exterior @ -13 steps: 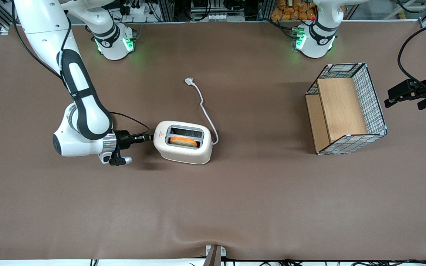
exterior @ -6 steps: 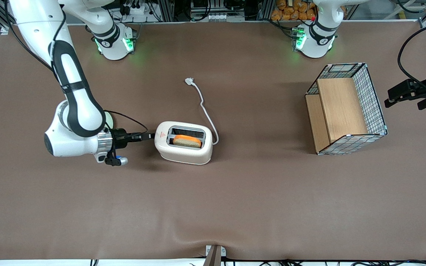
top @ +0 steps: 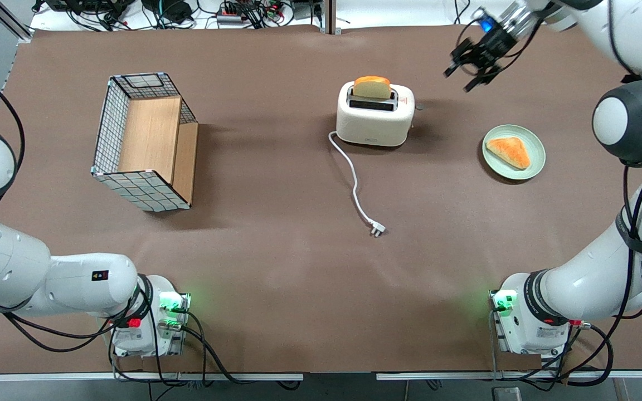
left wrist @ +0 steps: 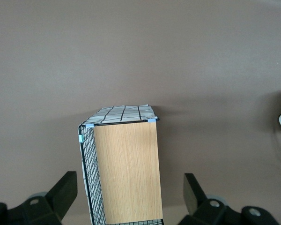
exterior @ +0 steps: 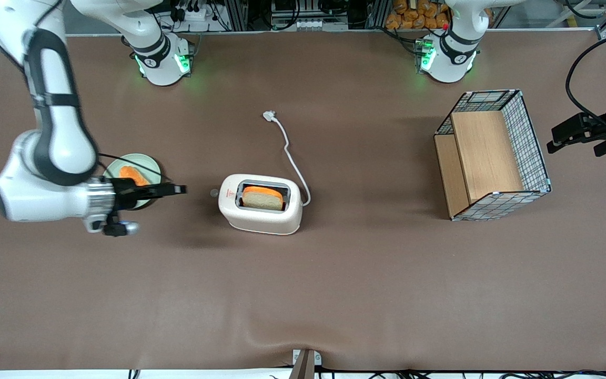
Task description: Press toaster button with right arm
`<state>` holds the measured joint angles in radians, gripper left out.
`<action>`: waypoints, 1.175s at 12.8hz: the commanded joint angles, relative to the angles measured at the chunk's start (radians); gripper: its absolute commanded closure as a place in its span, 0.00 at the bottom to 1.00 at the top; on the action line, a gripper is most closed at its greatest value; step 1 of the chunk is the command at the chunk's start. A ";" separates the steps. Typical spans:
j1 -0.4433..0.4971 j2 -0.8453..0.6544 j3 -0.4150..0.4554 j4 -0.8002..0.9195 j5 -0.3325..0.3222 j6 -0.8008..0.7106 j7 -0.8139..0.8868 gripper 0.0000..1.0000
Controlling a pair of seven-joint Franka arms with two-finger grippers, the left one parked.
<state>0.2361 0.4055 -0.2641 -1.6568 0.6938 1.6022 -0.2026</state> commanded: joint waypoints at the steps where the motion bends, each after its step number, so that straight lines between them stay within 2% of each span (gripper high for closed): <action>1: -0.001 0.003 -0.041 0.113 -0.101 -0.100 0.028 0.00; 3: 0.000 -0.026 -0.056 0.173 -0.205 -0.125 0.028 0.00; 6: 0.002 -0.134 -0.055 0.178 -0.434 -0.104 0.028 0.00; 8: 0.009 -0.206 -0.053 0.170 -0.560 -0.076 0.029 0.00; 10: 0.009 -0.247 -0.055 0.166 -0.597 -0.083 0.029 0.00; 13: -0.044 -0.283 -0.018 0.166 -0.606 -0.091 0.093 0.00; 15: -0.151 -0.341 0.115 0.138 -0.641 -0.090 0.126 0.00</action>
<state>0.1791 0.1411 -0.2716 -1.4662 0.0991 1.5094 -0.1252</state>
